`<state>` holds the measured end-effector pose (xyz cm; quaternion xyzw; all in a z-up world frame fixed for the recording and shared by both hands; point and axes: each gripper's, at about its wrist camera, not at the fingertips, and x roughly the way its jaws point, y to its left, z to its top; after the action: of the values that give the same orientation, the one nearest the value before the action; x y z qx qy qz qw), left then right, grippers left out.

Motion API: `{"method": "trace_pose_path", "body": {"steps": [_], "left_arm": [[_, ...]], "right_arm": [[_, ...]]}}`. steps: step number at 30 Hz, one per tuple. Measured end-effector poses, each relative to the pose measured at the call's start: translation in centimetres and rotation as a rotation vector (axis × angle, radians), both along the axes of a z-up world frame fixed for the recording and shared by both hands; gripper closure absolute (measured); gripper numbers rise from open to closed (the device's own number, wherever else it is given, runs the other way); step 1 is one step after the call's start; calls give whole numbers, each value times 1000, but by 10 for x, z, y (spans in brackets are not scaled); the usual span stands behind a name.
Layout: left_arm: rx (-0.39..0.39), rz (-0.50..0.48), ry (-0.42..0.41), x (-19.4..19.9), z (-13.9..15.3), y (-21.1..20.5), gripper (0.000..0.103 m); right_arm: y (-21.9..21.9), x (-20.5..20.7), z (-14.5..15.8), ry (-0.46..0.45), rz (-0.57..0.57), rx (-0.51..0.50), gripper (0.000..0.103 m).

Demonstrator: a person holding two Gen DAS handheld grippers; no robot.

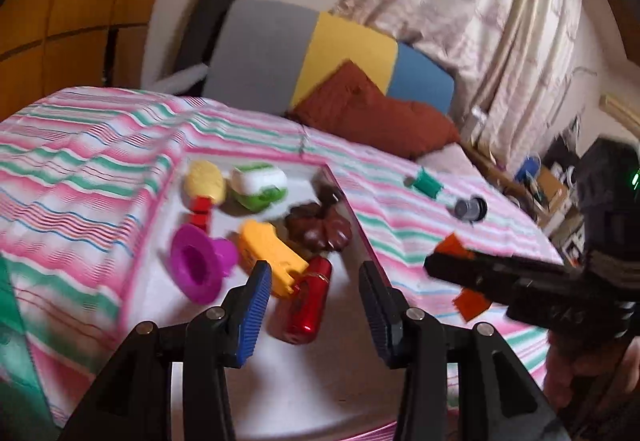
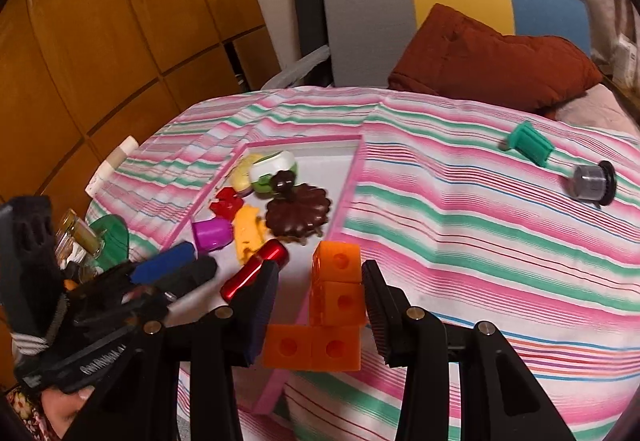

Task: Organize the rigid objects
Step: 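Lower the orange cubes into the tray and open the right tool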

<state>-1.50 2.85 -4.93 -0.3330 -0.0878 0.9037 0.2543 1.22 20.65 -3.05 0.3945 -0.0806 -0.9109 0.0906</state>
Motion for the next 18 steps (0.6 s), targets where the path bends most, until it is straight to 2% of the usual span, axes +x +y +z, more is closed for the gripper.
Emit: {"method": "trace_pose_path", "body": {"steps": [8,18], "left_arm": [[24,63,-14,-7,4,-20,54],[38,126,-14,-7,4,-31,54]], "right_arm": [[-34,-14,-7,-19,57,20,60],[-47,-23,-23,-57,65,43,60]]}}
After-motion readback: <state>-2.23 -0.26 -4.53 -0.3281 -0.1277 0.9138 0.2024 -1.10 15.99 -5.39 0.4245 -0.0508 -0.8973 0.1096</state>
